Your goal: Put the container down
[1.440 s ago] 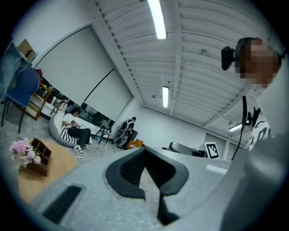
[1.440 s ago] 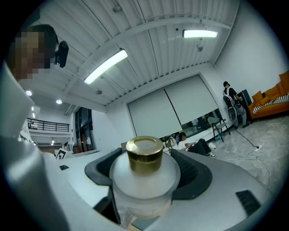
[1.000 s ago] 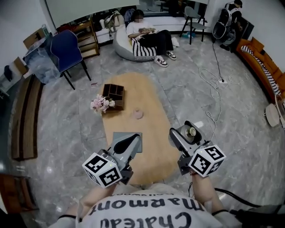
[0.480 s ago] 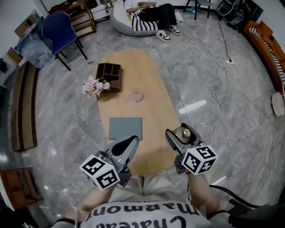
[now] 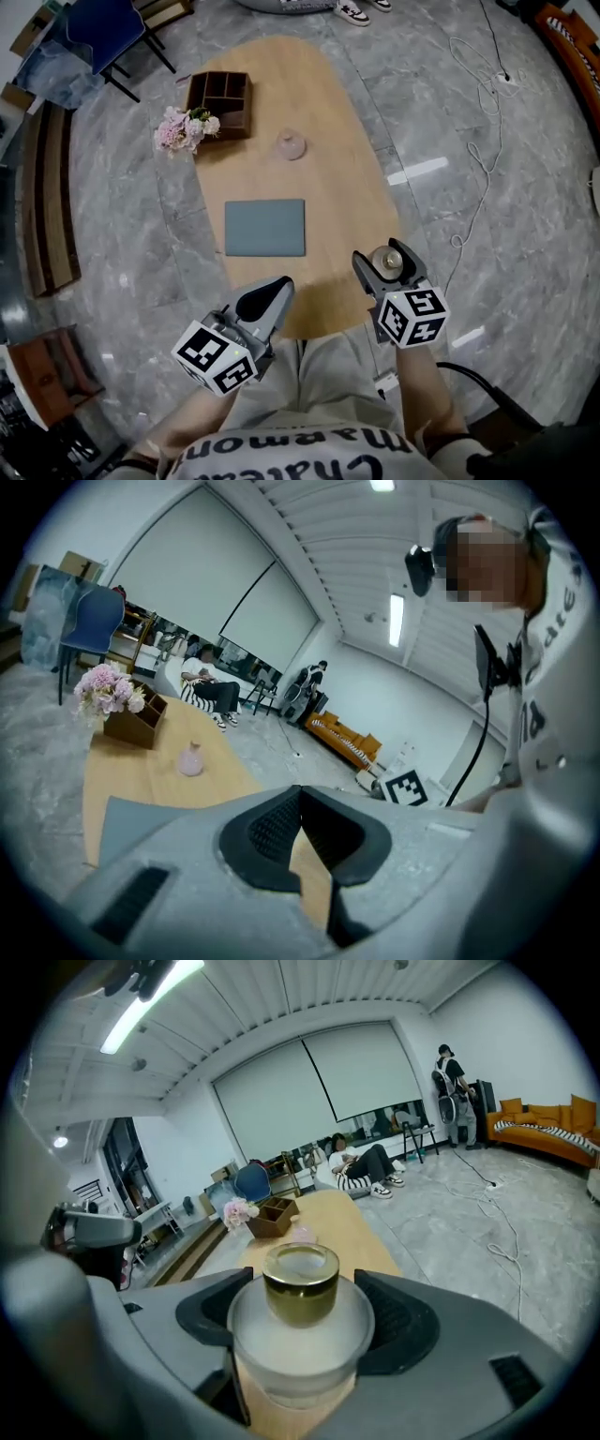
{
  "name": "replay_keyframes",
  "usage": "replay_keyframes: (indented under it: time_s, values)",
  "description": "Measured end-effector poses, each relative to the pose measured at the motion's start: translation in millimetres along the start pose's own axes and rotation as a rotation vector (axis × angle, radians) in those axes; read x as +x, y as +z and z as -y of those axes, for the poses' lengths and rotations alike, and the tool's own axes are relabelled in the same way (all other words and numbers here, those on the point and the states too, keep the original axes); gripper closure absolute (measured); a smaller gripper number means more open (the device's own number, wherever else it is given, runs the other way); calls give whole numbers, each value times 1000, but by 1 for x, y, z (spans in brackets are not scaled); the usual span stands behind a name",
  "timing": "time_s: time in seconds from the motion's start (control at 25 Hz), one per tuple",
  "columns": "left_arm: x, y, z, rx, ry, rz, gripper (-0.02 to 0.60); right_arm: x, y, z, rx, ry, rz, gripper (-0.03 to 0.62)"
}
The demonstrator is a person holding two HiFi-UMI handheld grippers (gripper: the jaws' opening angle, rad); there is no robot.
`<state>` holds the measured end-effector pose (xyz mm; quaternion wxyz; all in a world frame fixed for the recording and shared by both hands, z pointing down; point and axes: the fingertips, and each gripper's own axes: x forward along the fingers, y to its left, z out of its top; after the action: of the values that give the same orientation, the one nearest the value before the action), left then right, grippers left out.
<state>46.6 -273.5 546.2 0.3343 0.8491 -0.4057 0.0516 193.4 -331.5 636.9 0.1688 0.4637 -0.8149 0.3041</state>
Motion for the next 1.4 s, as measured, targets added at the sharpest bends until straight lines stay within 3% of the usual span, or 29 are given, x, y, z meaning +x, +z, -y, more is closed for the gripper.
replay_keyframes:
  time_s: [0.28,0.6,1.0,1.4]
  values:
    - [-8,-55,-32,-99,71,-104,568,26,-66,24,70,-52,-104,258]
    - [1,-73,-34,-125,43,-151,568,57,-113,52,116,-117,-168,258]
    - [1,-100,-36,-126,41,-239,568,77,-129,63,77,-163,-190,258]
    - [13,-91,-40,-109,42,-244,568,80,-127,63,47,-171,-152,258]
